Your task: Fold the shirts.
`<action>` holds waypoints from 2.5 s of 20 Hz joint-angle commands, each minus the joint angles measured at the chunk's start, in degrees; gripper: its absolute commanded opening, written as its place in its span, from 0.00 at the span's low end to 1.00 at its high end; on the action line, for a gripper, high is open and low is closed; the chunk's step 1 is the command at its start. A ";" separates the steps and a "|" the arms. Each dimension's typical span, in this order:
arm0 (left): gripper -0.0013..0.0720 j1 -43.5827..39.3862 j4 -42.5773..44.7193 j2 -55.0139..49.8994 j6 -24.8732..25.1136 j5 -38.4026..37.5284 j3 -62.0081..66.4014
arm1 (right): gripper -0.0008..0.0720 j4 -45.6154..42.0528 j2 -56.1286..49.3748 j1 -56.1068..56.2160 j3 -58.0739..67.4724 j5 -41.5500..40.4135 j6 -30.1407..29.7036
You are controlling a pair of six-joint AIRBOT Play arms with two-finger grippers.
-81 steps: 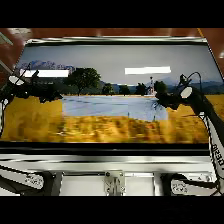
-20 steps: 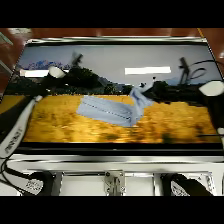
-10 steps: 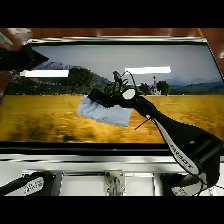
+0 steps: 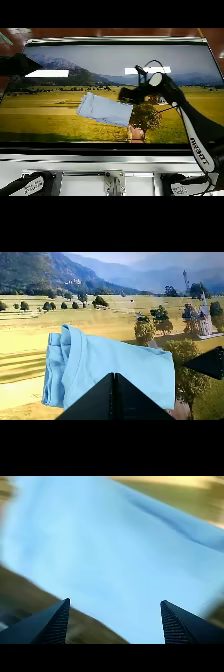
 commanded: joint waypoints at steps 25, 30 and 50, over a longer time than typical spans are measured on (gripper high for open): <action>0.07 -5.88 2.84 0.09 -2.34 0.17 -0.02 | 0.09 24.22 1.03 -42.29 12.52 16.15 -16.09; 0.07 -5.90 4.48 0.09 -4.42 -0.92 -0.02 | 0.09 6.34 1.01 -63.28 12.41 19.76 -16.04; 0.07 -5.88 10.69 -0.02 -2.62 -1.40 -0.02 | 0.77 -22.32 15.23 -89.07 -24.37 12.26 -14.27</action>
